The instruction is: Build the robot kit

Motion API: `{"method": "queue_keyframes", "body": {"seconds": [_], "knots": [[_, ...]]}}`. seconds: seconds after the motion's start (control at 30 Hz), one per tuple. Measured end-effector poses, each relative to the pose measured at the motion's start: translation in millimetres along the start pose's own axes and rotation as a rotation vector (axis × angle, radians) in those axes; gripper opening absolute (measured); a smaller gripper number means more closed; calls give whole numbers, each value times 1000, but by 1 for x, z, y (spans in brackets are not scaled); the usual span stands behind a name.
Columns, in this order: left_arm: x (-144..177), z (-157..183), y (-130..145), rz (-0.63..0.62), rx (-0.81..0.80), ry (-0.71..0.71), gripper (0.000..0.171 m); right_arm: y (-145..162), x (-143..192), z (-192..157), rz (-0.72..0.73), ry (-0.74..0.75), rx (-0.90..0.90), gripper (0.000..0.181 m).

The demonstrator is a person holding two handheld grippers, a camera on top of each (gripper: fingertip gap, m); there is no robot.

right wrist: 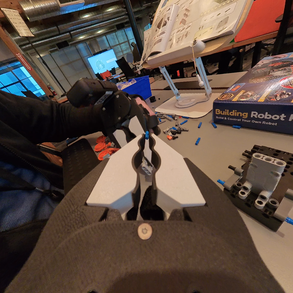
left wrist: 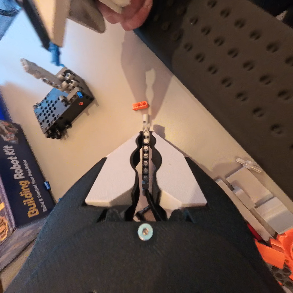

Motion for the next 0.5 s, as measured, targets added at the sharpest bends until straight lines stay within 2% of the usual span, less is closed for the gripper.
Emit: {"method": "queue_keyframes", "body": {"seconds": [0.27,0.5], "knots": [[34,-5,-9,217,154,-73,5,2,-6,-14,-39,33,96,2],[51,-2,-9,271,130,-208,5,2,-14,-30,-89,65,201,3]]}}
Point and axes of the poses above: each gripper's, where its closed fingertips meet, x back along the fingers, y out of its underside, z = x × y across the jaws, the point moved 7 cm from there along x, back along the fingers, and after that the axes turned 6 degrees about z, right-handed, at the moved point
